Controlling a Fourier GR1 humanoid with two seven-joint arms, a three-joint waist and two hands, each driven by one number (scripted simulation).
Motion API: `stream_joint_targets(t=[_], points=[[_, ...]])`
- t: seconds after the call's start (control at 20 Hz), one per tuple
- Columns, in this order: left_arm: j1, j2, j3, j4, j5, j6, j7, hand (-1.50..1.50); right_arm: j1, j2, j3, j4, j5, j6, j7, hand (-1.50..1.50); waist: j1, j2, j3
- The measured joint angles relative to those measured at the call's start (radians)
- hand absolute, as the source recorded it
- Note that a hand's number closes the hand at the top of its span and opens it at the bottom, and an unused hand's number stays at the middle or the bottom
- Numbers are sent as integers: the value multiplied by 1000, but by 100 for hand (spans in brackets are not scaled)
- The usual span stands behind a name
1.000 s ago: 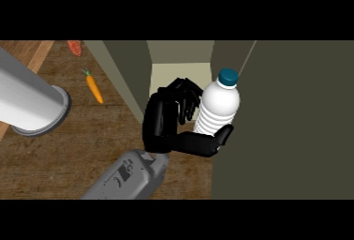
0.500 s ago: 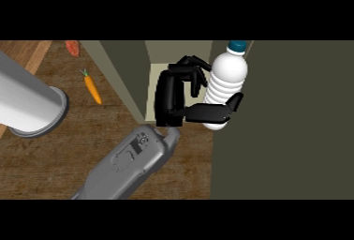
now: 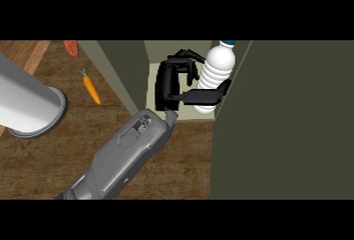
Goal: Pick up the bottled water, place it into the cabinet and close the cabinet
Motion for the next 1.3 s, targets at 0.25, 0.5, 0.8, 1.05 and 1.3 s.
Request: stream_joint_targets(t=[0.25, 0.5, 0.8, 1.05, 1.3], points=[[-39, -1, 42, 114, 45, -17, -48, 150, -14, -4, -15, 6, -13, 7, 10, -150, -3, 1, 0], [-76, -1, 97, 228, 96, -49, -122, 150, -37, -10, -7, 10, -26, 2, 37, -150, -5, 4, 0], [-169, -1, 126, 407, 104, -62, -201, 150, -50, -8, -1, 15, -35, 20, 39, -150, -20, 7, 0], [-247, 5, 121, 557, 52, -71, -204, -150, -56, -8, 0, 17, -43, 17, 44, -150, -20, 9, 0], [-321, 2, 130, 675, 27, -77, -206, -150, -72, -12, 1, 21, -49, 25, 44, -150, -28, 11, 0]])
